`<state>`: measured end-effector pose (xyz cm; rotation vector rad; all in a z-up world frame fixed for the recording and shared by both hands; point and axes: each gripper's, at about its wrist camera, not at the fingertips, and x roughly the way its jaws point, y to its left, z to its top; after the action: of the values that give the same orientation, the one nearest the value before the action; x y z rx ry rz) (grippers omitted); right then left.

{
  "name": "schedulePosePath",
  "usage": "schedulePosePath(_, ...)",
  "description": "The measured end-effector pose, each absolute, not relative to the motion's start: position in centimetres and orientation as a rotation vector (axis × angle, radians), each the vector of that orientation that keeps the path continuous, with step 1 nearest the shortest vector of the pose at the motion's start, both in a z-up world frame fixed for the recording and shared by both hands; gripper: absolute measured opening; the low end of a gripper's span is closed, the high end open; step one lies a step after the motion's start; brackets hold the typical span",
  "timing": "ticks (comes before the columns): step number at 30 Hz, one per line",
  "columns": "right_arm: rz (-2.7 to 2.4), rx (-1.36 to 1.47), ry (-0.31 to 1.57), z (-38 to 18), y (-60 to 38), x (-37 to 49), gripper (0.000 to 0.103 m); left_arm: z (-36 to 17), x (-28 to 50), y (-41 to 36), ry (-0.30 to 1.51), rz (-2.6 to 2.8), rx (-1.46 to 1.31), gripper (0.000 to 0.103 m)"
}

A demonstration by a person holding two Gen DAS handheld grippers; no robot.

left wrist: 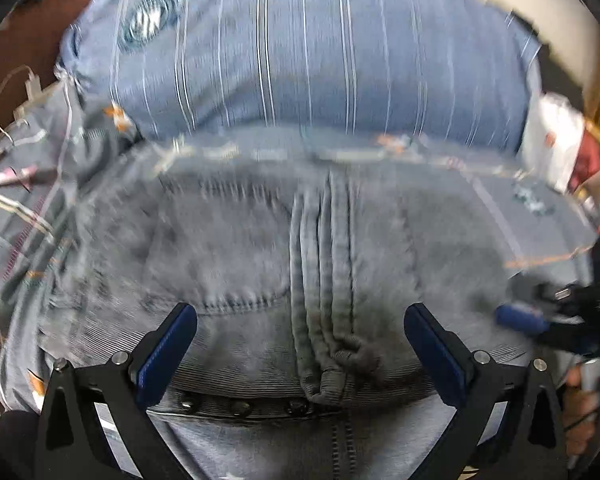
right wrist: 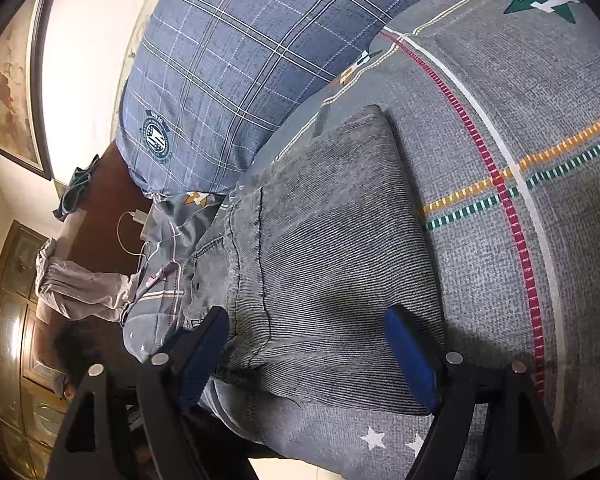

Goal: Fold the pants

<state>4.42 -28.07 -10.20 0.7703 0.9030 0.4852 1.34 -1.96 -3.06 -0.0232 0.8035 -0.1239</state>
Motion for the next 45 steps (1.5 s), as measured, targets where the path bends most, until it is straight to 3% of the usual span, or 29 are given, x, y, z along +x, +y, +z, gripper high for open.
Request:
schedulePosePath(5,0.486,0.754,0.904,-10.1,-27.8,4.7,0.086,-2.2,-0.4,3.8,0.772,-0.072,-0.214,0.103)
schedulePosePath(10,0.487,0.745,0.905,-10.1,-27.6,4.8,0.087,-4.9,-1.2,11.4,0.84,0.052,-0.487,0.103)
schedulePosePath(17,0.453,0.631,0.868,-7.8,-26.4,4.0,0.087,-7.4,-1.9,15.7,0.875,0.026,-0.739,0.103)
schedulePosePath(21,0.627,0.562,0.769,-4.2,-22.1,2.0,0.087,-9.0,-1.6,17.9,0.875,-0.053,-0.948,0.103)
schedulePosePath(25,0.692,0.539,0.85,-3.8,-16.9,3.1,0.087,-10.8,-1.2,19.8,0.888,-0.091,-1.12,0.103)
schedulePosePath(42,0.716,0.614,1.067,-4.8,-8.6,13.0,0.087,-10.6,0.8,22.3,0.826,-0.06,-1.19,0.102)
schedulePosePath(45,0.708,0.613,1.137,-6.3,-7.0,14.9,0.087,-10.2,1.6,21.8,0.837,-0.051,-1.133,0.087)
